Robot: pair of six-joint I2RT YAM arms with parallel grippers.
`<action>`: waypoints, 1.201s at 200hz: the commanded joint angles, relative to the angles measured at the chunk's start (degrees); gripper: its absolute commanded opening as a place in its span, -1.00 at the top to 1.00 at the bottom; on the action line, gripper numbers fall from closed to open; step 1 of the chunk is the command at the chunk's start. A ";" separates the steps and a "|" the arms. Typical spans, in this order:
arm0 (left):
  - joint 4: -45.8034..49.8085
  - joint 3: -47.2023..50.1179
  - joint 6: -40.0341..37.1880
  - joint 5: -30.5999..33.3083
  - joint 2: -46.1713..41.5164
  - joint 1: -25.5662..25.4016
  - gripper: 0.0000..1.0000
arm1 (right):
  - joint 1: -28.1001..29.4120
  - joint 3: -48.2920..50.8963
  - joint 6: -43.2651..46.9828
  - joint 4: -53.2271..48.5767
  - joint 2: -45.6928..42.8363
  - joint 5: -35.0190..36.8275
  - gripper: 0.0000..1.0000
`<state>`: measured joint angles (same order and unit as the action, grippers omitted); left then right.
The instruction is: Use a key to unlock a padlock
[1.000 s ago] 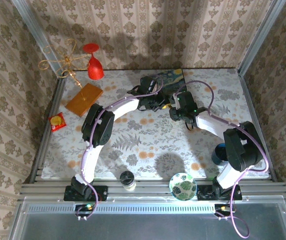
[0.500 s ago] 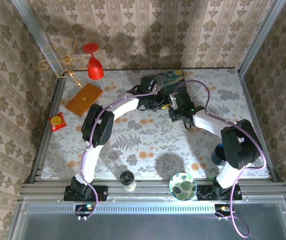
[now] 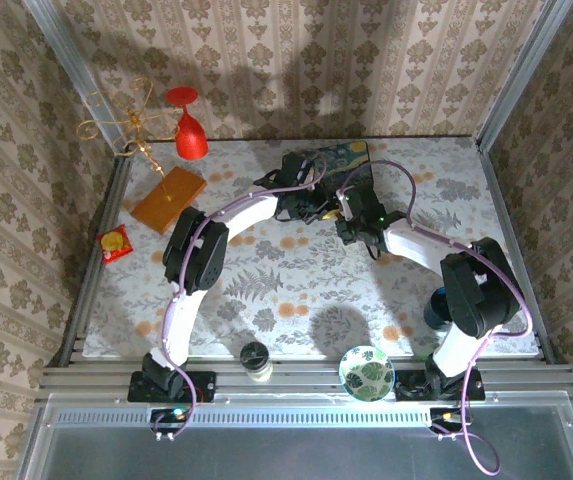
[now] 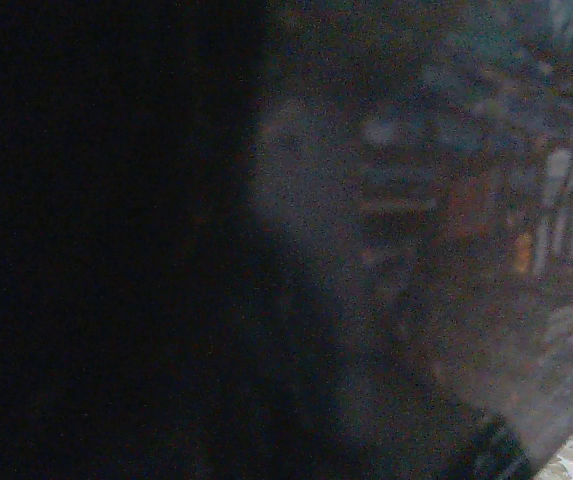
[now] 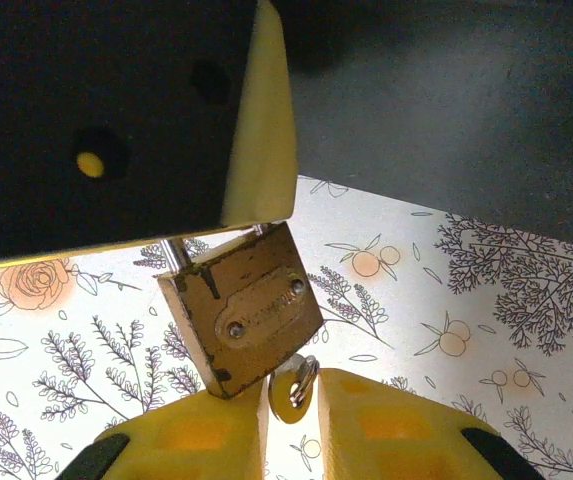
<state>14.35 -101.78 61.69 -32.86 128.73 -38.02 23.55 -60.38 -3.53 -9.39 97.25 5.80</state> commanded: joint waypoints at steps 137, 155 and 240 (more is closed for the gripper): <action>5.85 2.59 2.88 -10.03 1.01 -0.20 1.00 | -11.29 7.50 -21.21 21.02 1.63 -29.59 1.00; 3.54 3.51 3.78 -10.36 0.78 -0.21 0.99 | -14.34 9.06 -28.13 28.75 3.86 -38.69 1.00; 1.01 5.37 4.40 -11.17 0.38 -0.10 0.98 | -21.28 13.37 -54.40 61.70 14.60 -54.51 0.99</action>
<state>8.34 -98.63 61.12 -32.97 128.95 -36.53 4.97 -47.20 -45.43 34.02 109.16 -47.24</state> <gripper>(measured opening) 0.093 0.060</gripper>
